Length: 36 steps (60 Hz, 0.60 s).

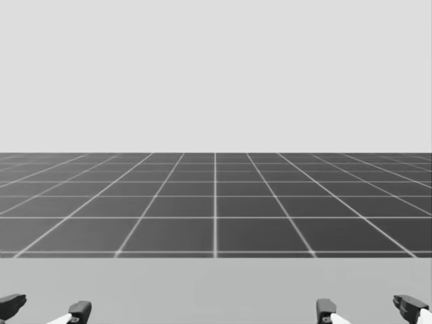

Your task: Pick up the potted meat can and lift it.

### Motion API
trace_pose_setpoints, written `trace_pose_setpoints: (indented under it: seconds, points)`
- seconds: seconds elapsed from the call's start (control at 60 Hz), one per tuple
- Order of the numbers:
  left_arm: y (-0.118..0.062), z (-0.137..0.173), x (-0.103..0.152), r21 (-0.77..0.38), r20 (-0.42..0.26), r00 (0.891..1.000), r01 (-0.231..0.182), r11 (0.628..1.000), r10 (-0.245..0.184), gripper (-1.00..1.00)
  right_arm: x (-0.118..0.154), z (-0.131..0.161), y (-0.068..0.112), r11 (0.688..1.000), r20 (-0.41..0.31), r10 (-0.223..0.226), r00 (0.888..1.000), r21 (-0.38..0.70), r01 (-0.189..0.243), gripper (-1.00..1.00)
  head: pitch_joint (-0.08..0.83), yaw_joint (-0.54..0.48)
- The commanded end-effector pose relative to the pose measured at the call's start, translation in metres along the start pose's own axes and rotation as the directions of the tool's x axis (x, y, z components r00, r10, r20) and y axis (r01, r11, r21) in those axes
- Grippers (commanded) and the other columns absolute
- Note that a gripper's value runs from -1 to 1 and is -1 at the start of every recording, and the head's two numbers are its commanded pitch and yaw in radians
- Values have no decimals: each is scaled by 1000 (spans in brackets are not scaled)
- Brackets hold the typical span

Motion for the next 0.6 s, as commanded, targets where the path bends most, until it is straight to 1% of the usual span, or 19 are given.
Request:
trace_pose_setpoints:
  seconds: [0.017,0.05,0.1,0.117,0.183,0.2,0.217,0.25,0.317,0.367,0.4,0.6]
  points:
    - [0,1,0,-2,1,1000,-1,1000,1,-1000,0,2,2,999,28,-11,1000,-41,13,-1000,4,-2]
    - [0,1,0,-1,1,1000,1,1000,-1,-1000,0,2,1,999,23,-6,1000,-31,7,-1000,6,-2]
    - [0,1,0,0,3,1000,3,1000,-3,-1000,1,1,1,1000,12,-20,1000,-15,20,-1000,17,-1]
    - [0,1,0,1,4,1000,5,1000,-5,-1000,1,1,1,1000,19,-15,1000,-24,16,-1000,21,-1]
    - [0,1,0,3,7,1000,13,1000,-13,-1000,2,1,0,1000,7,-20,1000,-15,20,-1000,54,0]
    - [-1,1,0,4,8,1000,17,1000,-17,-1000,2,1,0,1000,6,-18,1000,-16,18,-1000,75,2]
    - [-1,1,0,4,8,1000,17,1000,-17,-1000,2,1,0,1000,6,-18,1000,-16,18,-1000,75,2]
    - [-1,1,0,5,9,1000,20,1000,-20,-1000,2,0,0,1000,6,-12,1000,-23,13,-1000,118,4]
    - [-1,1,0,8,12,1000,28,1000,-28,-1000,1,0,0,1000,6,-5,1000,-22,5,-1000,164,8]
    - [-1,1,0,10,13,999,33,999,-33,-1000,0,0,1,999,13,22,1000,-24,-22,-1000,208,10]
    - [-1,1,0,12,13,999,38,999,-38,-1000,0,0,1,1000,11,17,1000,-24,-16,-1000,236,11]
    - [-2,1,0,18,17,998,52,998,-52,-1000,0,-1,1,999,11,20,1000,-25,-19,-1000,400,1]
